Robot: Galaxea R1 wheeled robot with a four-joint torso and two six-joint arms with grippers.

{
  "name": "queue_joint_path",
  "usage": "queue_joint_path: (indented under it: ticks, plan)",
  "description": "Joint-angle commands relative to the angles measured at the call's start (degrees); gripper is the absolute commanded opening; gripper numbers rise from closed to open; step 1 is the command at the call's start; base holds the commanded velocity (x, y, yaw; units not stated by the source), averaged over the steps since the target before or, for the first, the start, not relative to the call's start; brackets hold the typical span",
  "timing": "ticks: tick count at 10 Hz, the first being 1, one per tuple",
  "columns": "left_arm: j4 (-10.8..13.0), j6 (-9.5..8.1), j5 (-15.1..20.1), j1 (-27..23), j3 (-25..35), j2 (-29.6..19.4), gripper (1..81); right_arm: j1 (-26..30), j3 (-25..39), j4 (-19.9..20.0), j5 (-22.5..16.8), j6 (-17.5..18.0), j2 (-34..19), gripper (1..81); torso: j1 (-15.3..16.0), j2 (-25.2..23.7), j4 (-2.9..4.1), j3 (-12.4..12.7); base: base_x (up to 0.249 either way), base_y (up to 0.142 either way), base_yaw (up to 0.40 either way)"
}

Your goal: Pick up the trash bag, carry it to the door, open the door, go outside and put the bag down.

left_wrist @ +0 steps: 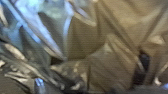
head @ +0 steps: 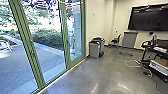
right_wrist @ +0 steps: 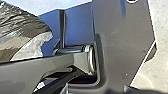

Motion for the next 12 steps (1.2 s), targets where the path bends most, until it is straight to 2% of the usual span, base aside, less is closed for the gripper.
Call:
queue_joint_path:
  ticks: [1,5,12]
  plan:
    - [0.56,0.37,1.13,-2.23,0.24,-0.13,1.0,2.26,0.03,-0.40,-3.63,-0.72,0.62,81.1,0.00,0.00,0.00,0.00,0.160,0.000,0.000]
    - [1.09,0.37,0.25,-1.35,0.07,-0.04,1.0,1.92,-2.52,-1.63,-4.07,-0.81,0.62,81.1,0.00,0.00,0.00,0.00,0.160,0.000,0.000]
    - [1.27,0.37,0.34,-1.35,0.07,0.48,1.0,1.56,-2.34,-1.72,-4.07,-0.73,1.23,81.1,0.00,0.00,0.00,0.00,0.160,0.000,0.000]
